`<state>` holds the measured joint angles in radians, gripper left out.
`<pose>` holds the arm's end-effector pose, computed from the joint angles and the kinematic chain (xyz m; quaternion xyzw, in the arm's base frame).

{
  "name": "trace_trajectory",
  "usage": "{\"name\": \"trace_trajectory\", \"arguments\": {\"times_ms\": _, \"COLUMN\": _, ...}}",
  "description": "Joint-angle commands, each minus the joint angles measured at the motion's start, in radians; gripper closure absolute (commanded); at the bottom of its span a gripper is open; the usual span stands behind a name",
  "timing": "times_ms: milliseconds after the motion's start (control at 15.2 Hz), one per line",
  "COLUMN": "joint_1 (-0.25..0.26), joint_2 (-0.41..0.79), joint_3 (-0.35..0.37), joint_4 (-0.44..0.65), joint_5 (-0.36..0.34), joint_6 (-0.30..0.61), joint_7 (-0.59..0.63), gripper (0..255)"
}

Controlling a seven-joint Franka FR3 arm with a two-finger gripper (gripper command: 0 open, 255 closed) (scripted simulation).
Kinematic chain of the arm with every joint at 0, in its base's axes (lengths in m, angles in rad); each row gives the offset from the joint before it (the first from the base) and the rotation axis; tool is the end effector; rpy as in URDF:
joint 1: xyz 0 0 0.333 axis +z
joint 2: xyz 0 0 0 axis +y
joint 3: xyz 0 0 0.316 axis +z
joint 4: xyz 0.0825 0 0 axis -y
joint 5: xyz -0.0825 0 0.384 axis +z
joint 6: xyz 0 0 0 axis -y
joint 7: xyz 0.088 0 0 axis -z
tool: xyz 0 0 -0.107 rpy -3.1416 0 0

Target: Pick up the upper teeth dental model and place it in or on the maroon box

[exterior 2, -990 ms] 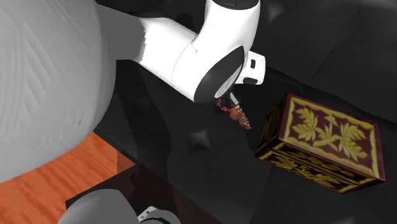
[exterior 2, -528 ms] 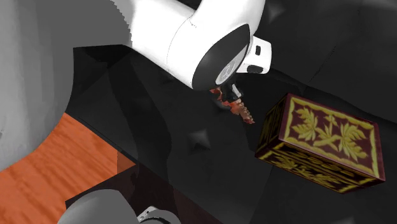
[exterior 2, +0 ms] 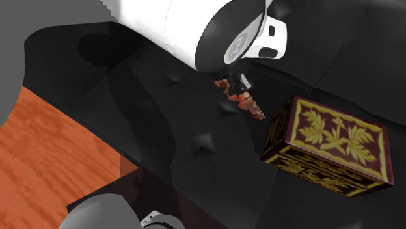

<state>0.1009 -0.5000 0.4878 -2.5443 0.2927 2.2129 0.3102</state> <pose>0.3368 0.2386 0.4333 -0.9969 -0.0397 -0.0574 0.0361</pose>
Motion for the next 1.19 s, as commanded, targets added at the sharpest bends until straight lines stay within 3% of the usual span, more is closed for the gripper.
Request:
{"name": "trace_trajectory", "arguments": {"times_ms": 0, "joint_1": -0.001, "joint_2": -0.012, "joint_3": -0.009, "joint_4": 0.019, "joint_5": -0.003, "joint_6": -0.032, "joint_7": -0.002, "gripper": 255}}
{"name": "trace_trajectory", "arguments": {"times_ms": 594, "joint_1": -0.004, "joint_2": -0.049, "joint_3": -0.036, "joint_4": 0.106, "joint_5": -0.017, "joint_6": -0.155, "joint_7": 0.001, "gripper": 255}}
{"name": "trace_trajectory", "arguments": {"times_ms": 1122, "joint_1": -0.098, "joint_2": 0.049, "joint_3": -0.167, "joint_4": 0.155, "joint_5": -0.089, "joint_6": -0.133, "joint_7": -0.176, "gripper": 255}}
